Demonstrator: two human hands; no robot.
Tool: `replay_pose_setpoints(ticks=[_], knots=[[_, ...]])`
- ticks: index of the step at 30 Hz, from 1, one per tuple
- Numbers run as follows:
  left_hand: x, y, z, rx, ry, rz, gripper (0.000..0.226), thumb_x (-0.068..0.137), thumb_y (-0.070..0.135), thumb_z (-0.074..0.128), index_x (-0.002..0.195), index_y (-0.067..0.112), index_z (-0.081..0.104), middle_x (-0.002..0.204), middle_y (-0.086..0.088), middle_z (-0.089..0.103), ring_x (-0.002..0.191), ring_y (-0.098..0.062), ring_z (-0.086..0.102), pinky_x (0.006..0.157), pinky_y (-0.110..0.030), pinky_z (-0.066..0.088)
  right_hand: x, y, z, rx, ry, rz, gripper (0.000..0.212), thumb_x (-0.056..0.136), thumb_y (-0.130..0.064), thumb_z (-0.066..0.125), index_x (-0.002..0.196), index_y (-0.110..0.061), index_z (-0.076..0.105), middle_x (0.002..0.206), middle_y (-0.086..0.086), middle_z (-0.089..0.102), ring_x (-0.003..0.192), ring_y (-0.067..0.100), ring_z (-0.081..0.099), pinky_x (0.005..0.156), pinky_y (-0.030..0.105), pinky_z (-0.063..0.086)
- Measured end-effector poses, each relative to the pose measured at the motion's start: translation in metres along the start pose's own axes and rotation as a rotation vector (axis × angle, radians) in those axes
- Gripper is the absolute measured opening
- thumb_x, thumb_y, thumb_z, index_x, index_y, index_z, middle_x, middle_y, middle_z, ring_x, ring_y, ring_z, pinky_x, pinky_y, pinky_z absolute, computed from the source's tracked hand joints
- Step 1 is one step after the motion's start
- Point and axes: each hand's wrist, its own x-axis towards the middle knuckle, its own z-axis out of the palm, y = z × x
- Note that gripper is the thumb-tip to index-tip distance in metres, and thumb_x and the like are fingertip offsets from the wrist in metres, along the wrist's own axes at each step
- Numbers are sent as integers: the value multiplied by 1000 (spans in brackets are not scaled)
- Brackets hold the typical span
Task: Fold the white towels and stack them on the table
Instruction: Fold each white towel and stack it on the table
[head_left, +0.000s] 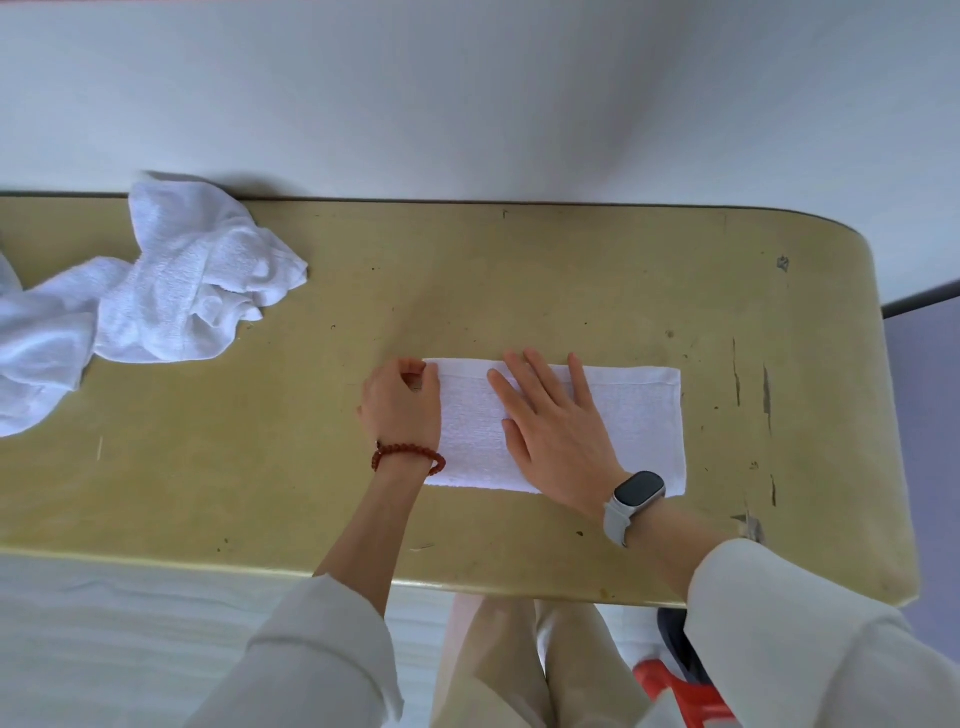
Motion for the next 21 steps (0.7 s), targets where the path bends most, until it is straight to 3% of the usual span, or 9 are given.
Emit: replay_pose_setpoints(ticks=[6, 10, 13, 15, 18, 21], knots=[[2, 5, -8, -22, -4, 18, 13, 91, 19, 52, 96, 9, 58, 85, 3, 59, 79, -12, 52, 72, -23, 38, 0, 2, 4, -25, -54, -3, 49, 91, -31, 28, 136, -14, 40, 144, 10, 39, 133, 29, 36, 107, 60, 25], [8, 1, -6, 74, -53, 113, 3, 89, 19, 53, 89, 17, 55, 85, 4, 59, 82, -17, 56, 79, -33, 45, -2, 4, 7, -46, -53, 0, 50, 92, -33, 28, 138, -17, 38, 145, 7, 38, 134, 28, 34, 107, 61, 22], [6, -4, -6, 72, -52, 201, 11, 88, 16, 54, 98, 14, 59, 87, 9, 56, 89, -20, 57, 89, -44, 44, -3, 3, 7, -50, -20, 34, 50, 91, -34, 29, 137, -17, 37, 145, 9, 38, 134, 30, 35, 106, 62, 17], [0, -10, -6, 66, -25, 260, 19, 89, 13, 53, 106, 11, 60, 91, 8, 55, 95, -22, 55, 91, -42, 43, -5, 6, 7, -53, -6, 62, 50, 91, -34, 29, 137, -17, 36, 145, 11, 38, 134, 30, 34, 106, 62, 14], [-8, -24, -1, 144, 41, 381, 25, 87, 7, 53, 111, 6, 62, 100, -7, 61, 95, -30, 53, 84, -33, 38, -9, 11, 9, -54, 1, 65, 50, 93, -35, 27, 139, -17, 34, 146, 10, 36, 135, 30, 33, 107, 60, 12], [-9, -36, 6, 235, 147, 441, 29, 86, 11, 48, 107, 7, 66, 95, -11, 63, 86, -29, 51, 76, -34, 36, -11, 13, 10, -59, -6, 69, 50, 93, -37, 26, 140, -19, 32, 147, 8, 34, 135, 30, 32, 108, 59, 12]])
